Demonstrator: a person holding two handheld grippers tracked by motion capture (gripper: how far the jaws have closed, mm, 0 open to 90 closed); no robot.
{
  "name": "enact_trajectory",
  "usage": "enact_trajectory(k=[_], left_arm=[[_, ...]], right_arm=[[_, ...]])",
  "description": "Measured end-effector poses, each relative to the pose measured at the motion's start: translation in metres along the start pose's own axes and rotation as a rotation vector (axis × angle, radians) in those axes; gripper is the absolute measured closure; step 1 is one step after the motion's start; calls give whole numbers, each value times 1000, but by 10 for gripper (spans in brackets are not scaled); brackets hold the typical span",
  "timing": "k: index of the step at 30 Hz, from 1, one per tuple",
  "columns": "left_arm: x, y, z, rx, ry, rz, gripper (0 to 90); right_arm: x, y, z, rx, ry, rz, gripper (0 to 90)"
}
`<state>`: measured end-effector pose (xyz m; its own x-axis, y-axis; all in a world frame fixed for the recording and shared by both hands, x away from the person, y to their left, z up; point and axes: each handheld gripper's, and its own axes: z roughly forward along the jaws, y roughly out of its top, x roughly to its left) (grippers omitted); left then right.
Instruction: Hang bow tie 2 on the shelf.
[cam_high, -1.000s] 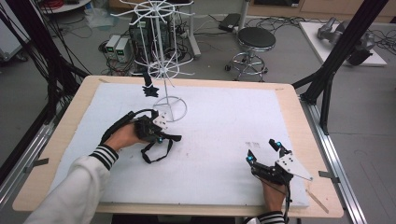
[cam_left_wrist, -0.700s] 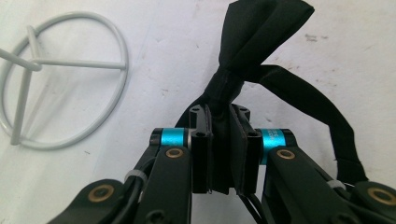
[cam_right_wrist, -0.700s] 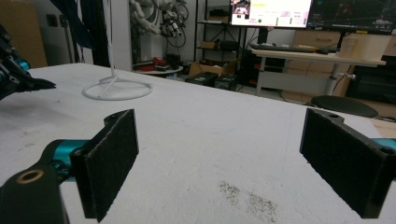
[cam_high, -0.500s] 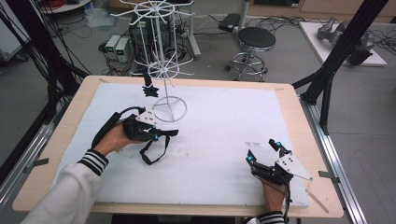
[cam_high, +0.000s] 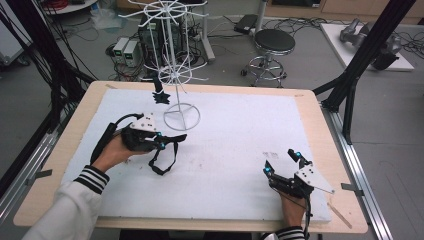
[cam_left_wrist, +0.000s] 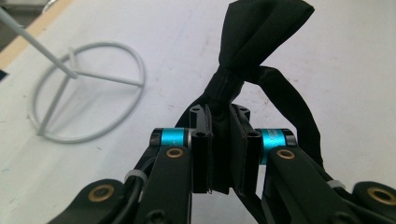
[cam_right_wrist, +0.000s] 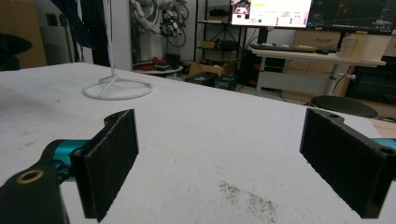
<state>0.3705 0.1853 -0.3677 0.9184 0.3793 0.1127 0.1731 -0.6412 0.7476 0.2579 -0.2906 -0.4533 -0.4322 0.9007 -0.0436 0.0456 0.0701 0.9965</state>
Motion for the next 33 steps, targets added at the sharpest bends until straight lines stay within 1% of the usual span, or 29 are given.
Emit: enact_trajectory(k=[1, 3, 4, 7, 9, 10, 12, 13, 15, 16, 17, 18, 19, 20, 23, 24, 26, 27, 28, 32, 33], left_arm=[[1, -1, -3, -16, 3, -10, 797], [1, -1, -7, -32, 10, -23, 796], [1, -2, -10, -40, 21, -30, 796], [2, -4, -14, -57, 36, -39, 797], [2, -5, -17, -77, 45, -54, 797], [3, -5, -18, -79, 46, -52, 797], [3, -6, -21, -92, 56, -57, 796], [3, -6, -22, -97, 61, -61, 797], [4, -5, -25, -111, 70, -66, 797], [4, -6, -26, -119, 73, -71, 797], [4, -6, -28, -131, 79, -78, 797], [5, -6, -29, -140, 85, -83, 797], [5, -6, -32, -142, 97, -84, 797], [6, -7, -33, -156, 104, -95, 797], [8, -8, -39, -183, 124, -108, 797], [9, -8, -40, -190, 126, -112, 797], [10, -9, -43, -202, 124, -123, 797], [11, -9, -44, -202, 123, -118, 798], [11, -9, -45, -204, 128, -124, 798], [12, -11, -52, -230, 144, -131, 798], [13, -11, -53, -241, 148, -137, 799]], right_arm=[[0, 0, 0, 0, 0, -1, 110], [0, 0, 0, 0, 0, -1, 109], [0, 0, 0, 0, -1, -2, 109], [0, 0, 0, 0, 0, 0, 109], [1, 0, 0, 0, 0, 2, 109], [0, 0, 0, -4, -2, -6, 110], [1, 0, 0, 0, 0, 3, 110], [0, 0, 0, -5, -3, -6, 109], [1, 0, 0, 1, -1, 3, 109], [0, 0, 0, -5, -3, -7, 109], [1, 0, 0, 0, -1, 3, 110], [1, 0, 0, 0, -1, 3, 109], [0, 0, 0, -4, -2, -6, 110], [0, 0, 0, -4, -2, -5, 110], [0, 0, 0, -5, -3, -6, 109], [1, 0, 0, 0, 0, 4, 110], [0, 0, 0, -5, -3, -6, 110], [1, 0, 0, 0, -1, 4, 110], [0, 0, 0, -5, -3, -6, 110], [0, 0, 0, -4, -3, -6, 109], [1, 0, 0, 1, -1, 3, 110]])
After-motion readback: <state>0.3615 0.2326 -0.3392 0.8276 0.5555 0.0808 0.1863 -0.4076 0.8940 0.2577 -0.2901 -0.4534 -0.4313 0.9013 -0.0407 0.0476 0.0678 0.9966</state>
